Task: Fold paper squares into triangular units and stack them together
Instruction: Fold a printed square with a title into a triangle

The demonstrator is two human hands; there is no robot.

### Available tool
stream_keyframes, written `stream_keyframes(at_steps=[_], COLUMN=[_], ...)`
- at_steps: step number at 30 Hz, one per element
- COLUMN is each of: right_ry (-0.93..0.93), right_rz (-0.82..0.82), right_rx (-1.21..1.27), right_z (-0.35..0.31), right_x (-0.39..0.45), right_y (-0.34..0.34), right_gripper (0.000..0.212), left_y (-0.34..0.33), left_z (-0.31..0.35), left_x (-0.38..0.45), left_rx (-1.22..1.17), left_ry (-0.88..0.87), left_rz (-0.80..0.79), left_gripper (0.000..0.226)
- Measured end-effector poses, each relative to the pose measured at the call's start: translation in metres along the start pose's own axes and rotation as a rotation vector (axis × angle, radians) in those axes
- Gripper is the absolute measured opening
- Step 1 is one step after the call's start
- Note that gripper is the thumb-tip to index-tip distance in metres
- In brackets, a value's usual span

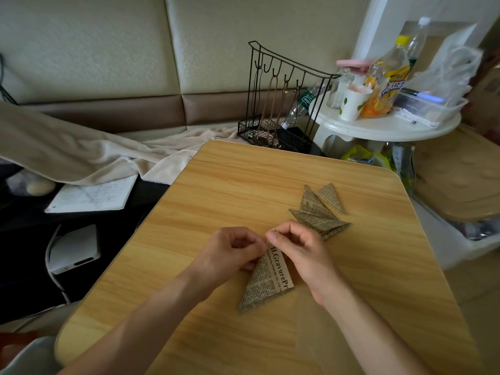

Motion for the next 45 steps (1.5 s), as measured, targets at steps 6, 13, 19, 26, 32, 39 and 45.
stream_keyframes(at_steps=[6,13,19,26,32,39,45], right_ry=[0.011,-0.049,-0.091,-0.034,0.003,-0.012,-0.046], right_rz=[-0.023,0.165,0.253,0.13,0.118,0.127,0.195], right_rx=[-0.053,0.076,0.188,0.062,-0.053,0.006,0.051], right_z=[0.002,0.008,0.012,0.009,0.009,0.008,0.011], right_x=[0.001,0.004,0.006,0.004,0.004,0.004,0.006], right_y=[-0.003,0.006,0.006,0.002,0.001,0.002,0.005], right_gripper=[0.018,0.016,0.017,0.006,0.006,0.008,0.003], left_y=[0.003,0.006,0.016,0.014,0.011,0.011,0.015], left_z=[0.002,0.005,0.007,0.006,0.012,0.015,0.013], left_x=[0.001,0.001,0.006,0.007,0.005,0.008,0.006], left_rx=[0.059,0.17,0.445,0.561,0.604,0.62,0.553], left_ry=[0.001,-0.015,-0.179,-0.264,-0.362,-0.38,-0.386], left_rz=[0.062,0.058,0.139,0.168,0.163,0.209,0.217], left_gripper=[0.012,0.009,0.011,0.013,0.011,0.021,0.016])
Point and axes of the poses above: each hand's wrist, its own x-axis towards the middle knuckle, its own y-axis out of the back of the hand, z = x × y, the point moved 4 cm from there along x, towards the middle knuckle, and after that the axes turned 11 degrees about z, right-handed, at the moved point
